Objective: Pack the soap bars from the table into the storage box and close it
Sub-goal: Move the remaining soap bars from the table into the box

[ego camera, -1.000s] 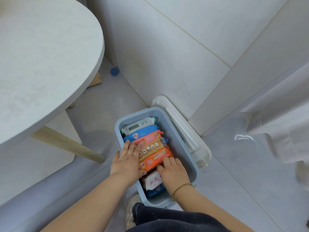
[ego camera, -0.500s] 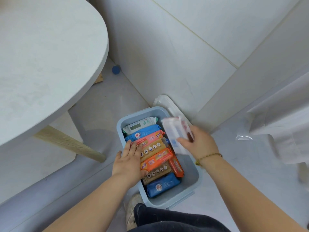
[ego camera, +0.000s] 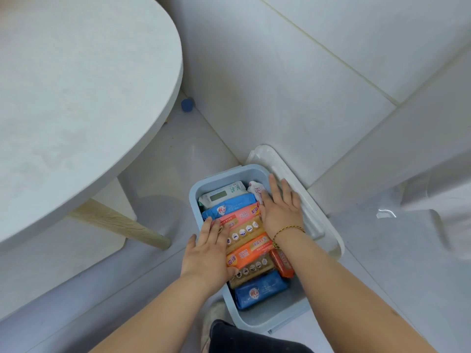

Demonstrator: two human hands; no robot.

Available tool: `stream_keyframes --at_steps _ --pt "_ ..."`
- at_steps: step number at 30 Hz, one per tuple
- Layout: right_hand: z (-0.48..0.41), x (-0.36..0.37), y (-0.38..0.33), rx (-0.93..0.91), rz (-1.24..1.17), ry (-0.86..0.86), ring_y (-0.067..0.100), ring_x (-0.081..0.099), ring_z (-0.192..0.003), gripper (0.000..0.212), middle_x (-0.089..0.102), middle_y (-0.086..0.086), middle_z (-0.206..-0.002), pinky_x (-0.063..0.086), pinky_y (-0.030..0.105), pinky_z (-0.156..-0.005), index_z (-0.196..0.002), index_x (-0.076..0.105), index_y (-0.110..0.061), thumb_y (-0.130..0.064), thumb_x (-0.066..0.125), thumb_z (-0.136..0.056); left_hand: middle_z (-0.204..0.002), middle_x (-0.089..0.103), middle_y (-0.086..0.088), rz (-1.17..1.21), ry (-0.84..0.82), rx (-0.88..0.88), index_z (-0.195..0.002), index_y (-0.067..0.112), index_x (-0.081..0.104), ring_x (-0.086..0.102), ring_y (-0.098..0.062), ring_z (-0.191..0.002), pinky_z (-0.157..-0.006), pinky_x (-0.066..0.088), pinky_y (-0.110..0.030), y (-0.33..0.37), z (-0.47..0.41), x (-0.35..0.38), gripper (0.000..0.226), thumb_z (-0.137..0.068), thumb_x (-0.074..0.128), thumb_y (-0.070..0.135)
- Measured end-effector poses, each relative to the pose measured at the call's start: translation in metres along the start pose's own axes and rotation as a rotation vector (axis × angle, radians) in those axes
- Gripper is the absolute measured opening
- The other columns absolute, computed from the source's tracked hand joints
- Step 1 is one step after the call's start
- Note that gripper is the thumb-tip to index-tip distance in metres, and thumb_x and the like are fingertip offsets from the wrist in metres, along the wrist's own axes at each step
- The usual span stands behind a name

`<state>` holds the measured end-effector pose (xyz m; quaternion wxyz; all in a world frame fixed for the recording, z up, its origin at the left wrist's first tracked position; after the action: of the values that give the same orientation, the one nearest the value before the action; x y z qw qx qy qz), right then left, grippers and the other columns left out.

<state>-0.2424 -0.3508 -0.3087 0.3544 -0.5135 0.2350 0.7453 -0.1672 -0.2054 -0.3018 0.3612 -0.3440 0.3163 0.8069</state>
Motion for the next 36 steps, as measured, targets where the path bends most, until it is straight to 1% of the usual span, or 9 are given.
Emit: stream_keyframes --at_steps 6,9,13,16,18,25,31,34,36 --pt "-0.006 -0.006 0.0 -0.007 0.053 -0.097 0.028 -0.016 -0.145 0.055 -0.025 0.003 -0.155 -0.003 0.041 -0.119 -0.147 0.012 -0.025 -0.026 0.034 -0.096 -0.158 -0.011 -0.001 0.006 -0.001 -0.004 -0.147 0.021 -0.005 -0.018 -0.019 -0.144 -0.118 0.0 -0.04 0.0 0.0 0.0 0.086 -0.087 0.052 0.045" --pt "-0.003 -0.013 -0.001 -0.014 -0.023 -0.089 0.027 -0.013 -0.145 0.059 -0.02 0.002 -0.157 -0.002 0.04 -0.119 -0.145 0.02 -0.024 -0.023 0.045 -0.092 -0.158 -0.011 -0.002 0.003 0.003 -0.003 -0.147 0.02 -0.005 -0.017 -0.019 -0.144 -0.118 0.0 -0.04 0.0 -0.001 0.0 0.087 -0.087 0.052 0.045" --pt "0.015 -0.028 0.002 -0.053 -0.183 -0.007 0.022 -0.002 -0.146 0.049 -0.002 0.0 -0.159 0.004 0.035 -0.119 -0.139 0.036 -0.022 -0.011 0.043 -0.092 -0.158 -0.008 -0.002 0.001 0.01 0.016 -0.147 0.02 -0.004 -0.015 -0.019 -0.144 -0.118 0.0 -0.04 -0.001 0.003 -0.002 0.085 -0.088 0.051 0.046" --pt "0.032 -0.049 0.005 -0.044 -0.296 -0.001 0.024 0.03 -0.137 0.048 0.034 0.009 -0.15 0.026 0.031 -0.111 -0.137 0.042 -0.013 0.001 0.034 -0.092 -0.159 -0.003 0.001 0.063 0.047 0.04 -0.148 0.024 0.001 -0.009 -0.017 -0.146 -0.119 0.002 -0.037 -0.001 0.015 -0.01 0.081 -0.088 0.052 0.044" --pt "0.043 -0.064 0.007 -0.024 -0.347 0.02 0.026 0.045 -0.127 0.046 0.048 0.01 -0.14 0.037 0.029 -0.102 -0.136 0.043 -0.012 0.001 0.033 -0.093 -0.158 0.005 0.002 0.106 0.088 0.06 -0.147 0.026 0.009 0.0 -0.017 -0.146 -0.119 0.006 -0.035 0.0 0.028 -0.02 0.072 -0.09 0.05 0.042" --pt "0.095 -0.138 -0.013 -0.096 -0.505 0.234 0.027 0.061 -0.108 0.03 0.068 0.012 -0.117 0.044 0.027 -0.092 -0.117 0.062 -0.008 -0.007 0.044 -0.093 -0.139 0.049 0.006 0.151 0.359 0.194 -0.135 0.027 0.042 0.045 -0.013 -0.126 -0.102 0.037 -0.025 0.005 0.112 -0.083 0.039 -0.096 0.039 0.035" --pt "0.141 -0.201 -0.062 -0.258 -0.507 0.283 0.02 0.062 -0.103 0.028 0.068 0.008 -0.114 0.041 0.018 -0.085 -0.116 0.062 -0.01 -0.01 0.047 -0.093 -0.115 0.067 0.01 0.225 0.737 0.374 -0.113 0.024 0.064 0.054 -0.002 -0.106 -0.089 0.037 -0.011 -0.022 0.21 -0.136 0.04 -0.087 0.039 0.04" --pt "0.155 -0.22 -0.096 -0.342 -0.469 0.286 0.013 0.058 -0.093 0.027 0.068 0.005 -0.114 0.043 0.019 -0.086 -0.116 0.062 -0.013 -0.012 0.047 -0.093 -0.081 0.076 0.01 0.224 1.095 0.304 -0.084 0.023 0.074 0.053 -0.005 -0.095 -0.071 0.041 -0.01 -0.064 0.242 -0.157 0.035 -0.076 0.043 0.036" --pt "0.158 -0.229 -0.121 -0.395 -0.448 0.297 0.01 0.054 -0.089 0.027 0.067 0.005 -0.114 0.046 0.023 -0.091 -0.115 0.062 -0.014 -0.012 0.048 -0.092 -0.082 0.076 0.006 0.249 1.184 0.133 -0.084 0.021 0.074 0.062 -0.005 -0.086 -0.066 0.044 -0.01 -0.095 0.255 -0.165 0.027 -0.078 0.05 0.031"
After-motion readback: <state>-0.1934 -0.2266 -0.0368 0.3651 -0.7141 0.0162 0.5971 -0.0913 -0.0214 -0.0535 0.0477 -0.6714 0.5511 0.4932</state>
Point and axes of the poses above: each hand's wrist, its own z-axis away from the middle knuckle, its own x-axis out of the palm, y = z × x, the point moved 1 cm from there along -z, towards the middle knuckle
